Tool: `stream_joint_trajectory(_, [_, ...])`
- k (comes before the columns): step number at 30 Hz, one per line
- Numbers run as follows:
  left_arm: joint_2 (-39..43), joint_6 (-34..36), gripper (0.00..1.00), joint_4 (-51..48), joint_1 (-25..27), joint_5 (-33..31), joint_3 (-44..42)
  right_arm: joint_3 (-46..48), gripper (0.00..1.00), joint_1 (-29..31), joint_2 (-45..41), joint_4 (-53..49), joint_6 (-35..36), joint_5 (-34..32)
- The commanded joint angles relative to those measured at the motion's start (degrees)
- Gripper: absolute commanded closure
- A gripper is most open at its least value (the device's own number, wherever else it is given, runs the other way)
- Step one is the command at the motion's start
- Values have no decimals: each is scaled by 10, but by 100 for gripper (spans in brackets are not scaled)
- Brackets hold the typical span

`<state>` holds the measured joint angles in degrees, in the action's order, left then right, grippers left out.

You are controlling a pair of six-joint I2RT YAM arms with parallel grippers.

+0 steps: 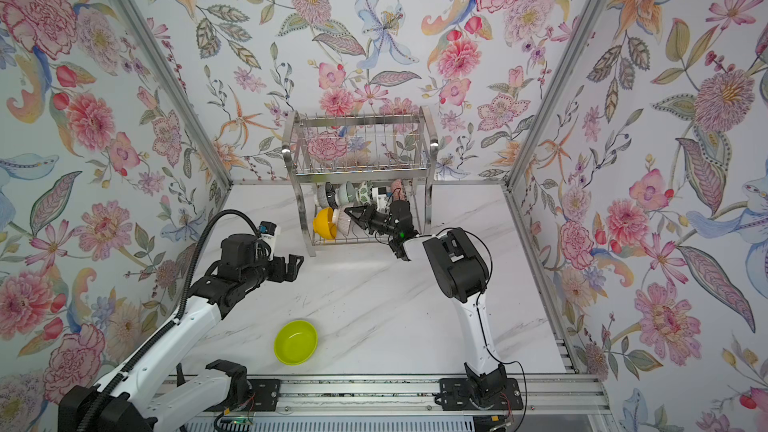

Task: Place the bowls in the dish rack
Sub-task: 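Lower the purple-striped bowl into the rack beside the yellow bowl, then open the right gripper and release the purple-striped bowl against the yellow bowl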

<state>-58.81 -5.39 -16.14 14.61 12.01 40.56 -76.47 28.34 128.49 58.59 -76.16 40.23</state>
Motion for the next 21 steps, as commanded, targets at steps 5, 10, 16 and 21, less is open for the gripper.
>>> stream_joint_trajectory(5, [-3,7,1,7,-4,13,-4,-33,95,-5,8,-1,7,31])
stream_joint_trajectory(10, [-3,7,1,7,-4,13,-5,-38,94,-7,7,-32,26,39])
stream_joint_trajectory(16, [-5,7,1,7,-4,13,-5,-46,93,-8,-1,-98,77,41])
stream_joint_trajectory(21, [-5,8,1,6,-4,13,-5,-55,93,-8,-6,-149,118,43])
